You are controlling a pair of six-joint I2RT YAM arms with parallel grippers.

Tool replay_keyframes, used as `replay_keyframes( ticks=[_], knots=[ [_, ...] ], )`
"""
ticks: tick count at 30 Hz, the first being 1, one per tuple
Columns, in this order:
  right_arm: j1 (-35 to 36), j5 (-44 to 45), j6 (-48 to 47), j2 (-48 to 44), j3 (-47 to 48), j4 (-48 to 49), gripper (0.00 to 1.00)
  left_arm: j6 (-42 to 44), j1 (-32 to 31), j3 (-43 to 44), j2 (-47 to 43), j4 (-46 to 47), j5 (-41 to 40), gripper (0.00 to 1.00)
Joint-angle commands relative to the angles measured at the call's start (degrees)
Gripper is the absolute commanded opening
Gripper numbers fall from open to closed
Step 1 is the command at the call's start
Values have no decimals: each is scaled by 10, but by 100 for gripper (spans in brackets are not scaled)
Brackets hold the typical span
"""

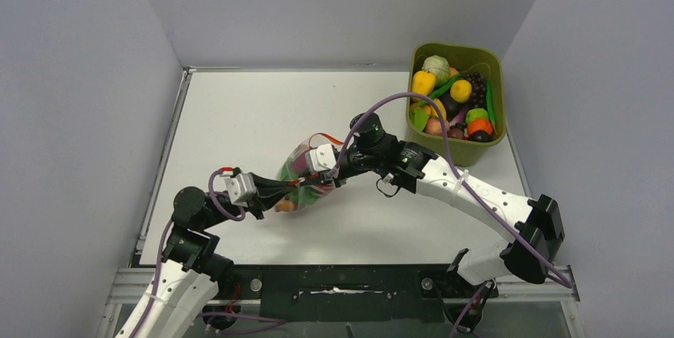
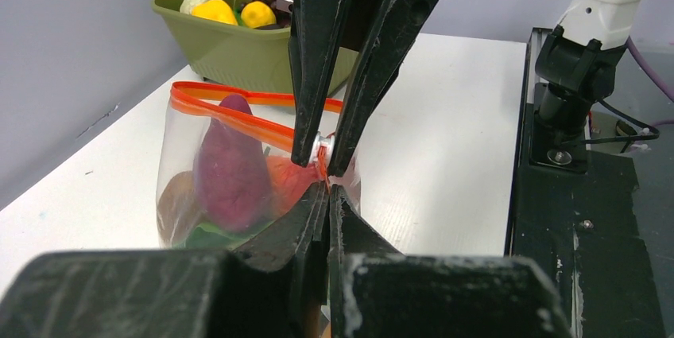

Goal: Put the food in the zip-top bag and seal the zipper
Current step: Zip the zipper food storage bag at the center of the board.

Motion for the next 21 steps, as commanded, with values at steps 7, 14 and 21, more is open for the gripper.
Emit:
replay_keyframes(
  ticks=[7,14,21],
  knots=[
    [-41,48,-9,-52,-23,-27,0,-32,1,16,-26,73,14,0],
    [-46,55,-9,-62,-25,-34,0,-29,1,22,-25,62,16,0],
    [-43,44,-5,-62,4,-54,0,4,1,33,-7,18,6,16]
  ],
)
